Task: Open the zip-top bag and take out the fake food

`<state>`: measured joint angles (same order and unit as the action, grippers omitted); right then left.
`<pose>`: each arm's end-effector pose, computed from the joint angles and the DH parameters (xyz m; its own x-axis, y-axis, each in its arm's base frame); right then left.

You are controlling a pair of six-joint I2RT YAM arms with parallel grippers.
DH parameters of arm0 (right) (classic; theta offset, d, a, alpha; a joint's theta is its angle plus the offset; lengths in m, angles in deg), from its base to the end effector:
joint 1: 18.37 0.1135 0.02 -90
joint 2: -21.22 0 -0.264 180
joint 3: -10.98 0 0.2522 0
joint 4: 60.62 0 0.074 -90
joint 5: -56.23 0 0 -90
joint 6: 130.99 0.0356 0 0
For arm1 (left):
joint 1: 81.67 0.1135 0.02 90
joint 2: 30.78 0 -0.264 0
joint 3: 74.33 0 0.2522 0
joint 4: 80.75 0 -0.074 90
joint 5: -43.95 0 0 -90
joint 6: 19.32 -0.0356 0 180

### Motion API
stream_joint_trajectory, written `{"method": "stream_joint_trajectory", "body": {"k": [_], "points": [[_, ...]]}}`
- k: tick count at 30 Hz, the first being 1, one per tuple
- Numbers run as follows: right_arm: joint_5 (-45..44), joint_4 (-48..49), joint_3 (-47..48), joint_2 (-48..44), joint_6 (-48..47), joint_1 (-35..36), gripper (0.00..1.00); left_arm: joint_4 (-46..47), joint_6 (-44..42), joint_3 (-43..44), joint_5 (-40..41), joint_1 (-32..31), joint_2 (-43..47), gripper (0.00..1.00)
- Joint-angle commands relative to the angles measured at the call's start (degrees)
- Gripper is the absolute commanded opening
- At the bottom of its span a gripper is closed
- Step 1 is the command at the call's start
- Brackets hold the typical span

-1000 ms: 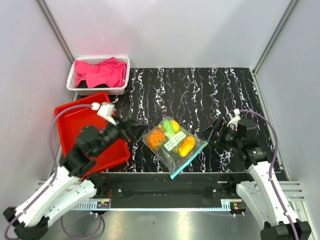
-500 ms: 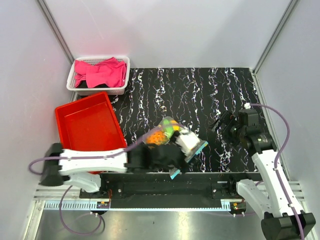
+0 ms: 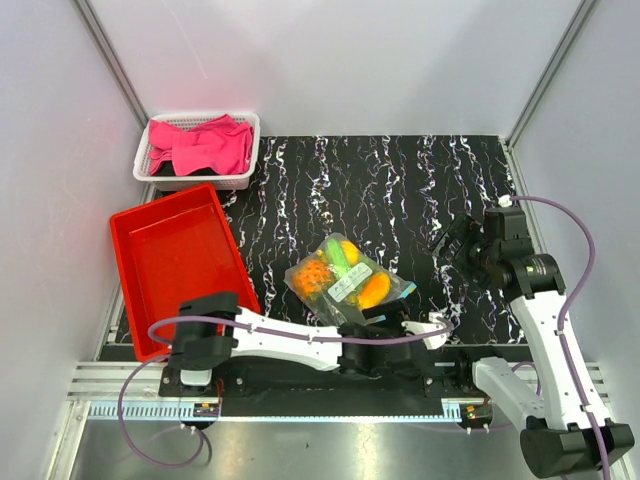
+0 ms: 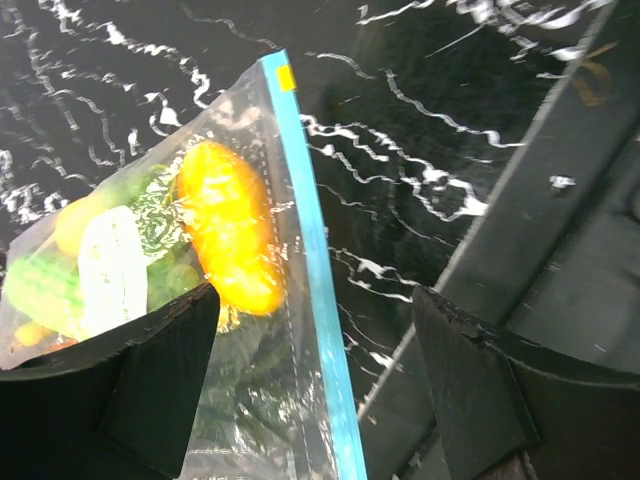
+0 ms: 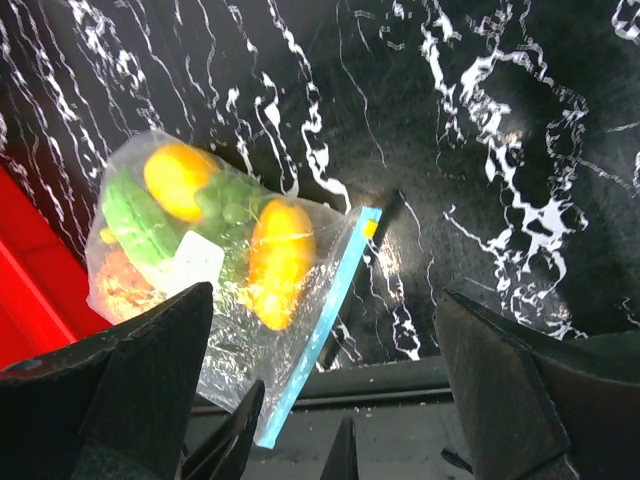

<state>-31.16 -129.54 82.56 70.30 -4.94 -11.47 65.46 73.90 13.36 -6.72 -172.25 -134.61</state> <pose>0.1543 0.0203 0.3301 -0.6704 0.5110 -0.5379 0.3010 0.8500 0.4324 0.0186 -0.3909 0.2220 -0.0359 0.7415 -0.6699 0.7768 0.4425 0.4481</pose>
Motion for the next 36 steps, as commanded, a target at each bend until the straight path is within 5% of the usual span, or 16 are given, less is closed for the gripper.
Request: {"method": "stream_joint_trajectory", "body": {"k": [1,12,22,26,36], "points": [[3.19,1.37,-0.25,-0.3,-0.55,-0.57,1.0,3.59,-1.91,1.92,7.42,0.41,-2.86,0.83],[11.7,5.49,-2.71,3.65,-2.57,-1.1,1.0,13.42,2.22,-2.47,11.29,3.48,-7.88,0.71],[14.53,10.06,-5.87,7.87,-3.79,-1.18,1.0,17.31,1.52,-4.33,7.34,5.86,-9.63,0.28],[15.14,12.52,-8.78,9.63,-3.97,-1.27,1.0,18.19,-0.14,-4.59,6.9,5.86,-7.88,0.01],[19.79,18.68,-12.47,13.05,-4.85,-1.53,1.0,13.97,0.46,-6.52,2.42,5.95,1.52,0.0]]}}
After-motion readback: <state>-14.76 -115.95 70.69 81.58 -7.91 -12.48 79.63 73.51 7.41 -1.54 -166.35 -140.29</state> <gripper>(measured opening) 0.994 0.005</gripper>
